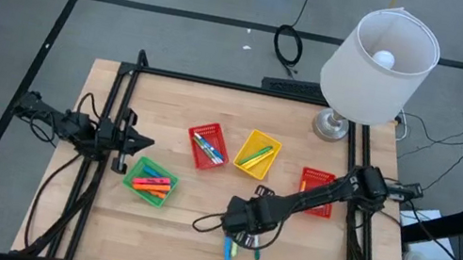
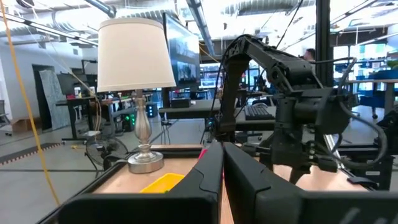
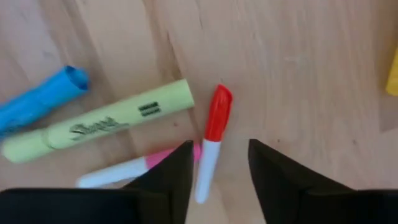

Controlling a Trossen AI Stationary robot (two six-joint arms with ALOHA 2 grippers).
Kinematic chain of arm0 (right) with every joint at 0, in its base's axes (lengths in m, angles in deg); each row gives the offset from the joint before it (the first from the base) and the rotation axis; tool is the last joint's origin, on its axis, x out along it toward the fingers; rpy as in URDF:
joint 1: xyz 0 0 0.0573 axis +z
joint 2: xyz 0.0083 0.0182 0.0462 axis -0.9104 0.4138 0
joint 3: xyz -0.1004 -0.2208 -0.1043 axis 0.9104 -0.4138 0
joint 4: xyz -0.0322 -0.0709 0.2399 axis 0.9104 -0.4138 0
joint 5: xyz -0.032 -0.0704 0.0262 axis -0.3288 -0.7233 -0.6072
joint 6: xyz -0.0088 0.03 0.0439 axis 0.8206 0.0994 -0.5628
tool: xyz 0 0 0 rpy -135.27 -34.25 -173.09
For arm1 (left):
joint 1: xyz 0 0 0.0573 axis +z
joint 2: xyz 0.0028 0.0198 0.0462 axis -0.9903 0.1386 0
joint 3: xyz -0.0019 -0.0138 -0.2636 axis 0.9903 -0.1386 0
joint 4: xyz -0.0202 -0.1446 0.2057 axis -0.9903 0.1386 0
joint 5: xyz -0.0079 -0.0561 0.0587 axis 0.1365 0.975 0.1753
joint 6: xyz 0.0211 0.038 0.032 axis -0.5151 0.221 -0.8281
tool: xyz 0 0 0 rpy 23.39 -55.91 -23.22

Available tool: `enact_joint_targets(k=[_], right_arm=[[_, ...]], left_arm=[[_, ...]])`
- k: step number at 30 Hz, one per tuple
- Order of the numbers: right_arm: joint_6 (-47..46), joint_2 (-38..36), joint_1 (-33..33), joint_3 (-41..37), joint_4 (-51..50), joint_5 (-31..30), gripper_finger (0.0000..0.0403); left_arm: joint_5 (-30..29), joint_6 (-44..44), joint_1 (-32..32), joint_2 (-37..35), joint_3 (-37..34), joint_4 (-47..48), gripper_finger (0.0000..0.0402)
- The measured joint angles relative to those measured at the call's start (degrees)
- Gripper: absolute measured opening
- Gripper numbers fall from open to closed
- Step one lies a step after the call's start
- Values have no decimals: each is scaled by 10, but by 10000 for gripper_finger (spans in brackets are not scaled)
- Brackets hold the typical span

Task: Pick & Place Markers
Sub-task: Put the white and red marker into the right red bin

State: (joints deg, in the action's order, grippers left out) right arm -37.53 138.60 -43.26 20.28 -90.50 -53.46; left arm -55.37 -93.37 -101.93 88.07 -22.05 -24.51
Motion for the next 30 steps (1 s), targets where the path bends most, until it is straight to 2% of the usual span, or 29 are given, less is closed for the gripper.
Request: enact_joint_targets(k=[4,8,20,30], right_arm=[[11,0,-11,-14,6,14,170],[28,0,-20,-25,10,14,186],[53,0,-48,-84,98,70,177],[69,-3,-58,-144,148,73,161]], left_arm=[[0,7,0,0,0,0,21],[0,8,0,0,0,-1,21],[-4,2,0,0,0,0,21],[-4,2,0,0,0,0,21]])
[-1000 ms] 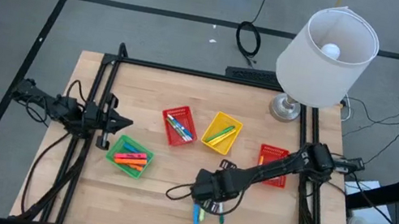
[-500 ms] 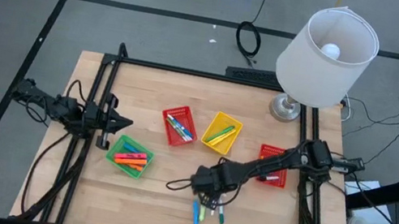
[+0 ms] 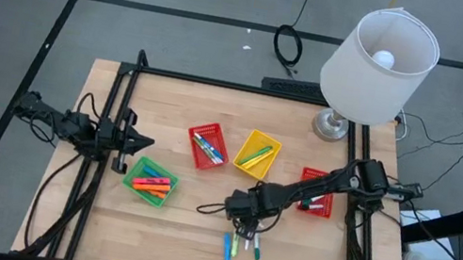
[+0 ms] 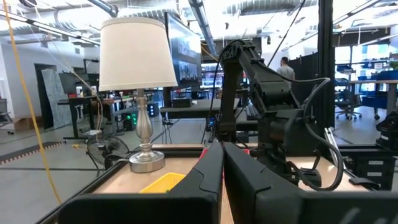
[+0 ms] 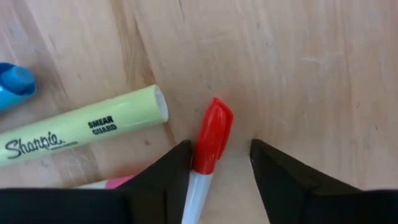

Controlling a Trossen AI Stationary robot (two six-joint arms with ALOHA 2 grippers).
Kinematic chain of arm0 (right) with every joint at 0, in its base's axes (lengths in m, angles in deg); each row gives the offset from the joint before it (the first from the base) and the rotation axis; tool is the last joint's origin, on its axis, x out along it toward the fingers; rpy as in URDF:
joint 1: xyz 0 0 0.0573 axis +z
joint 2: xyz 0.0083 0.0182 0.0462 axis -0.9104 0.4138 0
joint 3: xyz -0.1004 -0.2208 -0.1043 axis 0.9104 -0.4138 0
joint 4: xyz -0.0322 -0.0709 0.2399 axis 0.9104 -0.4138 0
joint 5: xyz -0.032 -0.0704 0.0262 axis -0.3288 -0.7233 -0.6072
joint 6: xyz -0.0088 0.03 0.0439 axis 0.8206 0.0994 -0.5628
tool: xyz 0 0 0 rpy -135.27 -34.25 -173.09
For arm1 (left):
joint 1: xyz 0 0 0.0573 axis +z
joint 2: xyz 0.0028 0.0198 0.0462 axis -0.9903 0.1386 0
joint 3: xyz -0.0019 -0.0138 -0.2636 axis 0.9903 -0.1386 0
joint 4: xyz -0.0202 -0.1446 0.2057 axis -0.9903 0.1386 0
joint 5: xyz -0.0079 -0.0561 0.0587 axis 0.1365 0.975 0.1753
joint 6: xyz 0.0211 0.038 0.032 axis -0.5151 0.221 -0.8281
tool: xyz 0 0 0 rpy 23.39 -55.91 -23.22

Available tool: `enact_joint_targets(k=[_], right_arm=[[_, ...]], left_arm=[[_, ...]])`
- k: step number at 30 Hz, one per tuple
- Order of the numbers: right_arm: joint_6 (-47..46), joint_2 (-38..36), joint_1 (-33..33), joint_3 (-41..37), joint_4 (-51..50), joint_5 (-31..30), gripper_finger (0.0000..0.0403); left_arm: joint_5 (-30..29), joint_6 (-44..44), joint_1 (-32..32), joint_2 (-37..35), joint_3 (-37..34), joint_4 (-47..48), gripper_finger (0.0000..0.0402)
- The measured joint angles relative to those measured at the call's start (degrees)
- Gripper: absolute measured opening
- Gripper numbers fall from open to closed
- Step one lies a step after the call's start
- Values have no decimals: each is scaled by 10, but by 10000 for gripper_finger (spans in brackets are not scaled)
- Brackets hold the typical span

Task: Pick & Place Markers
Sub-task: Put the white and red marker into the right red bin

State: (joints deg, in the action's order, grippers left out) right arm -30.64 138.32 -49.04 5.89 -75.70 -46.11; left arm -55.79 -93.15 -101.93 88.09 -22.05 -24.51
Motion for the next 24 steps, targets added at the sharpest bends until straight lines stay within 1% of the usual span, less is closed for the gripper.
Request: enact_joint_targets(k=[3,6,14,15,20,24], right_arm=[[20,0,0,-11,13,0,144],[25,1,-4,-19,12,0,119],[37,1,-16,-40,11,-7,29],[36,1,-16,-41,11,-12,24],[38,2,-17,-40,11,-31,24],[35,-23,-12,-40,11,-59,24]], left_arm=[[0,0,0,0,0,0,21],[0,0,0,0,0,0,21],[-1,0,0,0,0,0,21],[-1,0,0,0,0,0,21],[-1,5,0,0,0,5,21],[-2,4,0,0,0,8,21]])
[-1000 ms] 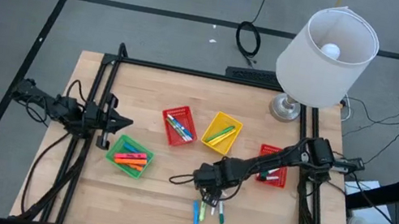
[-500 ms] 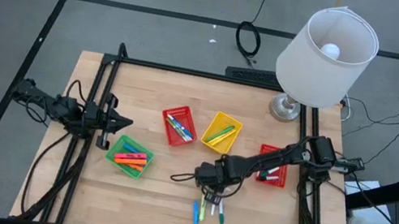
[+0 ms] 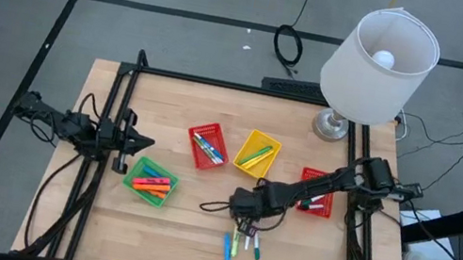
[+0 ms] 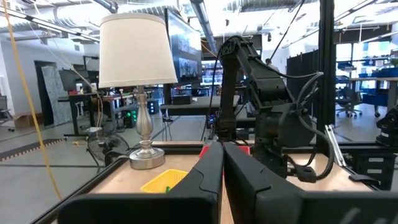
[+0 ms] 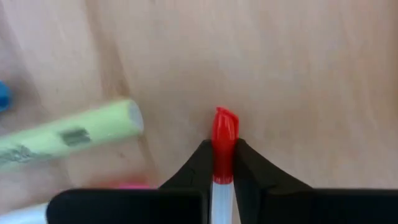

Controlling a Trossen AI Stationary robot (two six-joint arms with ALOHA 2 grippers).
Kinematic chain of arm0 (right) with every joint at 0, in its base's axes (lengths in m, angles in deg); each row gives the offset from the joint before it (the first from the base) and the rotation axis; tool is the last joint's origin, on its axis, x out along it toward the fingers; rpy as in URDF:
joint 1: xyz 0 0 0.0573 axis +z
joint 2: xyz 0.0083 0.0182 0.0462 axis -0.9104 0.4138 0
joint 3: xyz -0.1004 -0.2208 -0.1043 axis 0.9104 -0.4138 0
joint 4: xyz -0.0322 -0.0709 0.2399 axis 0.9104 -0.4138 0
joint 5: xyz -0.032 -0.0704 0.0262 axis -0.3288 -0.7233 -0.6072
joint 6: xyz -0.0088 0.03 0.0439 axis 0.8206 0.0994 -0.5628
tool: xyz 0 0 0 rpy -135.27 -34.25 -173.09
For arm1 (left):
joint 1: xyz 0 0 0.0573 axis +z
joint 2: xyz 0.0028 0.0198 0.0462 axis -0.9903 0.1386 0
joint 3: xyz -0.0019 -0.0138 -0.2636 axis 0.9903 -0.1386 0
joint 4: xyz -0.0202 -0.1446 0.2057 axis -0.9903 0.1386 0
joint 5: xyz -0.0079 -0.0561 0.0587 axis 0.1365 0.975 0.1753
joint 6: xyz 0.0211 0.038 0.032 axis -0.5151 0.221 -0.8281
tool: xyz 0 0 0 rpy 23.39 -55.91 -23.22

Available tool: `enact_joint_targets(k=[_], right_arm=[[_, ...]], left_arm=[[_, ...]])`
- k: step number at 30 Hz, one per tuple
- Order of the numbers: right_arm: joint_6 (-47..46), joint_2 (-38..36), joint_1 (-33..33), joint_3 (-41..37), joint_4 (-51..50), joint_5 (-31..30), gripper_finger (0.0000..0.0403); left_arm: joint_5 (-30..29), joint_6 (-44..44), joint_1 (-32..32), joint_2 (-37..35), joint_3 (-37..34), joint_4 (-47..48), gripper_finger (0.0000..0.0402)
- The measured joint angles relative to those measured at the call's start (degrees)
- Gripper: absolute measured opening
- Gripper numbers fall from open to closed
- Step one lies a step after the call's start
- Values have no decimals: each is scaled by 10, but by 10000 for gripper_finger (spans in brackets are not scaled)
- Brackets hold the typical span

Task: Pick & Place Markers
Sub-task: Put the white and red marker into the right red bin

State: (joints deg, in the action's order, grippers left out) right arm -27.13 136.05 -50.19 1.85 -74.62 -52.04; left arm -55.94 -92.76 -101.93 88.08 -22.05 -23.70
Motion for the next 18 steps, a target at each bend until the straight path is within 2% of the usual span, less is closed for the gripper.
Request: enact_joint_targets(k=[4,10,15,18], right_arm=[[-9,-55,11,-6,-24,-63,23],[-60,-181,45,-2,-44,-183,23],[-12,-279,108,-1,16,-299,23],[18,-341,150,-26,54,-366,23]], left_arm=[[-6,0,0,0,0,0,21],[-8,6,0,0,0,1,21],[-9,11,0,0,0,1,21],[-9,21,0,0,0,1,21]])
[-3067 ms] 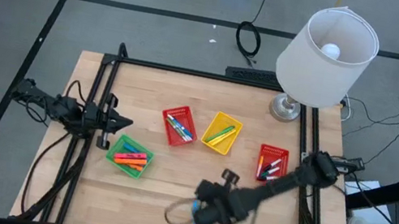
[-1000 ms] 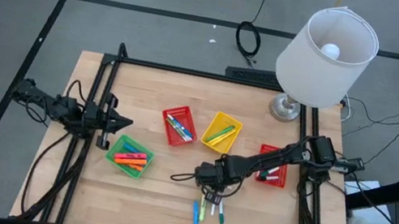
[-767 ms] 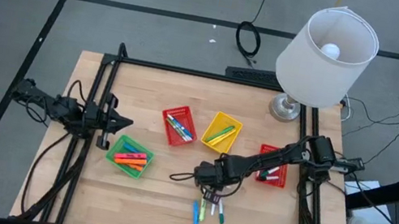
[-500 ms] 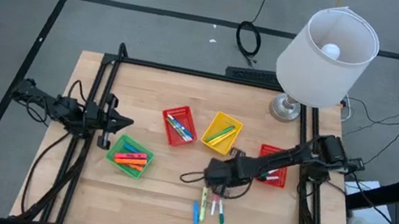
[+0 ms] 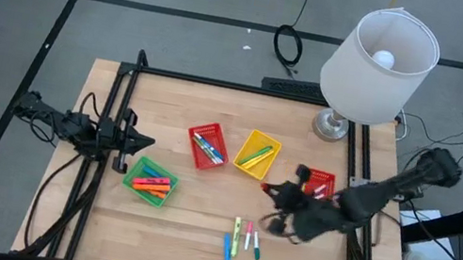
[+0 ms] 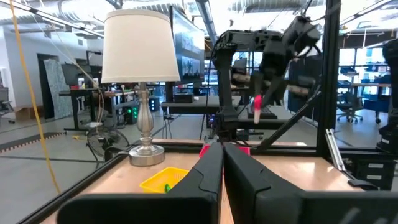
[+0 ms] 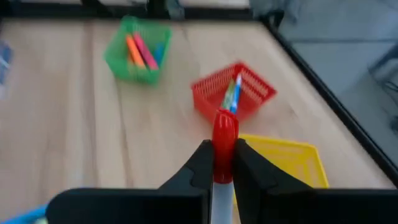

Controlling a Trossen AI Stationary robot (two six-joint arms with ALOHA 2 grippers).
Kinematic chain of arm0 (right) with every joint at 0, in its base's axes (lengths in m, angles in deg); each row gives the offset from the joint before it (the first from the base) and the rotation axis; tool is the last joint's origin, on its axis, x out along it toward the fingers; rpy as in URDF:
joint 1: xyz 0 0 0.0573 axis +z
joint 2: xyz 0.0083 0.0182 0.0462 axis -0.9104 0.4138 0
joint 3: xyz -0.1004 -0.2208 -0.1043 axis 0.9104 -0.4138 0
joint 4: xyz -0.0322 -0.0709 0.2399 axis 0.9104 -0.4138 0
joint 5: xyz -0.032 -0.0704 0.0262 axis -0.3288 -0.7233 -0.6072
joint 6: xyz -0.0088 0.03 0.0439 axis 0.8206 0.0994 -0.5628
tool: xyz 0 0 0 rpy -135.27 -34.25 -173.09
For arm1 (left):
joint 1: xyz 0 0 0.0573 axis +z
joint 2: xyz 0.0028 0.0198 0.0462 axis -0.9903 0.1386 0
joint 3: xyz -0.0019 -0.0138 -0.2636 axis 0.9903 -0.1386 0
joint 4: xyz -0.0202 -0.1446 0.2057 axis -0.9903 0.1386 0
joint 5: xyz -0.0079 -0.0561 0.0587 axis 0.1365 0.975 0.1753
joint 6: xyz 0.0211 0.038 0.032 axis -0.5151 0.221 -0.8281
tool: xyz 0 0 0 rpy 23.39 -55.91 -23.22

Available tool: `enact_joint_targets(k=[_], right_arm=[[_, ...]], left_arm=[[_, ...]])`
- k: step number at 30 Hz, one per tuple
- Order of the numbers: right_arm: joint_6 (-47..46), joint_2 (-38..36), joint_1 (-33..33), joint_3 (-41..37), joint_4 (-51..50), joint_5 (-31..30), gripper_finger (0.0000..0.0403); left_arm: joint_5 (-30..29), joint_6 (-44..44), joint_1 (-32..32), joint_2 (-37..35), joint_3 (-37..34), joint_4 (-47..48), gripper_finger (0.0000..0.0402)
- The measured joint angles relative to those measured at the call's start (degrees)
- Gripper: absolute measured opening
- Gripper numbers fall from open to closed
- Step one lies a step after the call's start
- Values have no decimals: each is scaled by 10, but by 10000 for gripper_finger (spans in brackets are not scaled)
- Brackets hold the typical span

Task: Pick & Place Markers
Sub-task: Put the white and red marker into the right red bin

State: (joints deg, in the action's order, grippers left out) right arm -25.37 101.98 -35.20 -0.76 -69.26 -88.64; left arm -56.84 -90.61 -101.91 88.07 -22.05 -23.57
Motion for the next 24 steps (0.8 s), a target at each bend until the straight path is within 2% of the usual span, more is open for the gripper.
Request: enact_joint_targets(k=[2,6,13,15,19,24], right_arm=[[21,-48,20,-36,42,-26,23],[61,-155,36,-137,151,-38,23],[149,-320,11,-342,399,-31,23],[181,-355,5,-400,474,-10,23],[209,-413,0,-503,619,-9,23],[210,-460,0,-580,688,-12,23]], left_arm=[[0,1,0,0,0,0,21],[0,3,0,0,0,0,21],[0,3,0,0,0,0,21],[0,2,0,0,0,0,21],[0,0,0,0,0,0,21],[-1,-5,0,0,0,0,21]])
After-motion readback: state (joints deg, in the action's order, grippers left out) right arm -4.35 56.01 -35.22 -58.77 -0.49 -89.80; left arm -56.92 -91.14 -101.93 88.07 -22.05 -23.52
